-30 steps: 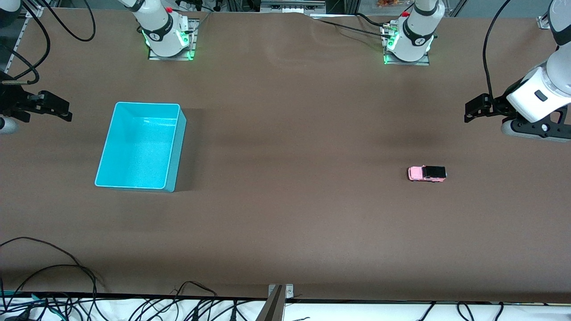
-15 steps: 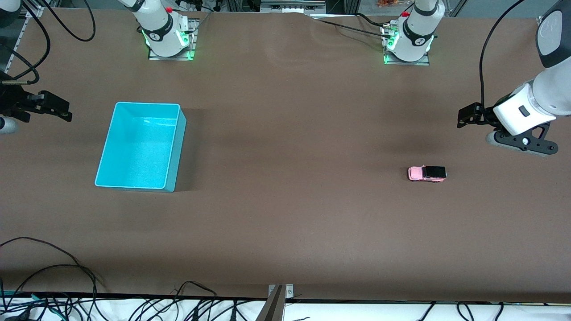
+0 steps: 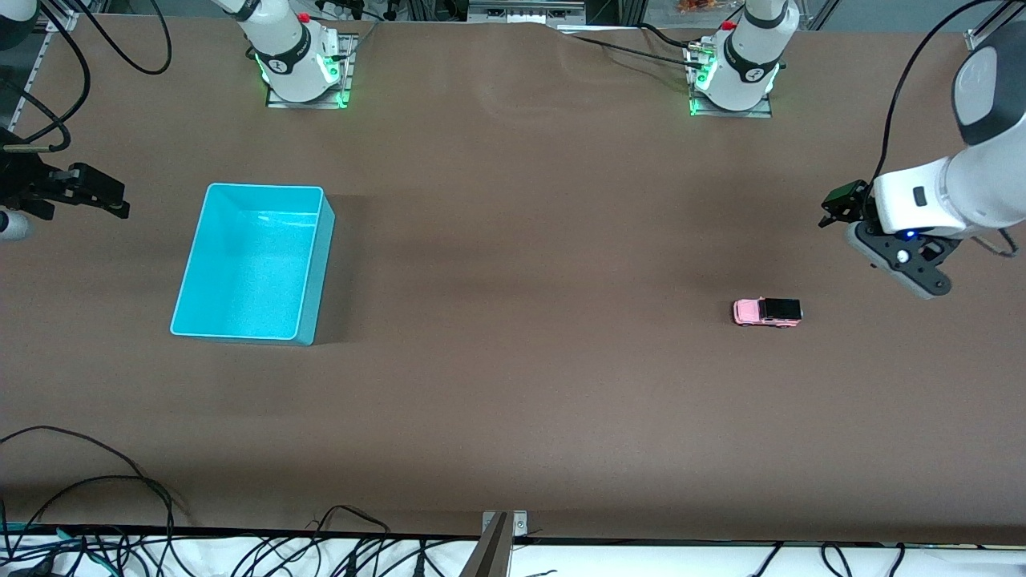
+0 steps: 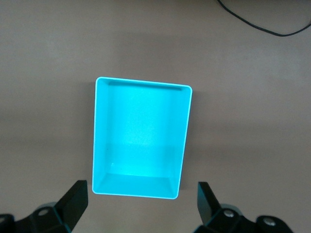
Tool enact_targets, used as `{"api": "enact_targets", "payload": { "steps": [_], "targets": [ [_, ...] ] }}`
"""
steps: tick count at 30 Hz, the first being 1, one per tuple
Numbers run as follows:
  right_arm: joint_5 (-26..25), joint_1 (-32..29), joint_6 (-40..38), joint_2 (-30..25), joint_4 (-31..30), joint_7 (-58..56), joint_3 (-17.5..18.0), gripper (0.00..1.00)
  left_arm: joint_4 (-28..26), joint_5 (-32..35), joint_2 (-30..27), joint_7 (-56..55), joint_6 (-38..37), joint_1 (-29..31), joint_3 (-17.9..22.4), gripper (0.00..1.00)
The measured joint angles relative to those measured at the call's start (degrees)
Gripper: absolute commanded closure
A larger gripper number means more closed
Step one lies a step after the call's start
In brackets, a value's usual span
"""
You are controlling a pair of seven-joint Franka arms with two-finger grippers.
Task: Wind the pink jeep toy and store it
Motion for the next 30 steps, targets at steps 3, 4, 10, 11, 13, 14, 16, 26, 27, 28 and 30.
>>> {"api": "enact_targets", "payload": {
  "steps": [3, 4, 10, 11, 13, 14, 16, 26, 27, 28, 30],
  "targets": [
    [0.0, 0.0, 0.0, 0.0, 0.0, 0.0, 0.0, 0.0, -0.03, 0.0, 1.73, 5.86, 0.04, 0.41, 0.06, 0.0],
    [0.0, 0.0, 0.0, 0.0, 0.0, 0.0, 0.0, 0.0, -0.04, 0.0, 2.28, 7.62, 0.08, 0.52, 0.06, 0.0],
    [0.0, -0.01, 0.0, 0.0, 0.0, 0.0, -0.01, 0.0, -1.08, 0.0, 6.78, 21.47, 3.5, 0.71, -0.06, 0.0],
    [0.0, -0.01, 0.0, 0.0, 0.0, 0.0, -0.01, 0.0, -1.1, 0.0, 6.99, 21.86, 3.66, 0.71, -0.08, 0.0],
    [0.0, -0.01, 0.0, 0.0, 0.0, 0.0, -0.01, 0.0, -1.32, 0.0, 7.4, 23.5, 4.37, 0.7, -0.11, 0.0],
    [0.0, -0.01, 0.0, 0.0, 0.0, 0.0, -0.01, 0.0, -1.64, 0.0, 7.55, 24.57, 5.01, 0.7, -0.12, 0.0],
    [0.0, -0.01, 0.0, 0.0, 0.0, 0.0, -0.01, 0.0, -2.39, 0.0, 7.75, 25.93, 6.22, 0.7, -0.13, 0.0],
    [0.0, -0.02, 0.0, 0.0, 0.0, 0.0, -0.01, 0.0, -10.59, 3.95, 8.34, 31.04, 18.93, 0.72, -0.11, 0.0],
    [0.0, -0.02, 0.0, 0.0, 0.0, 0.0, -0.01, 0.0, -11.28, 4.71, 8.37, 31.22, 19.81, 0.72, -0.11, 0.0],
    [0.0, -0.02, 0.0, 0.0, 0.0, 0.0, -0.01, 0.0, -12.12, 5.7, 8.43, 31.36, 20.98, 0.72, -0.11, 0.0],
    [0.0, -0.02, 0.0, 0.0, 0.0, 0.0, -0.01, 0.0, -13.97, 7.36, 8.72, 31.44, 24.03, 0.83, -0.11, 0.0]
  ]
}}
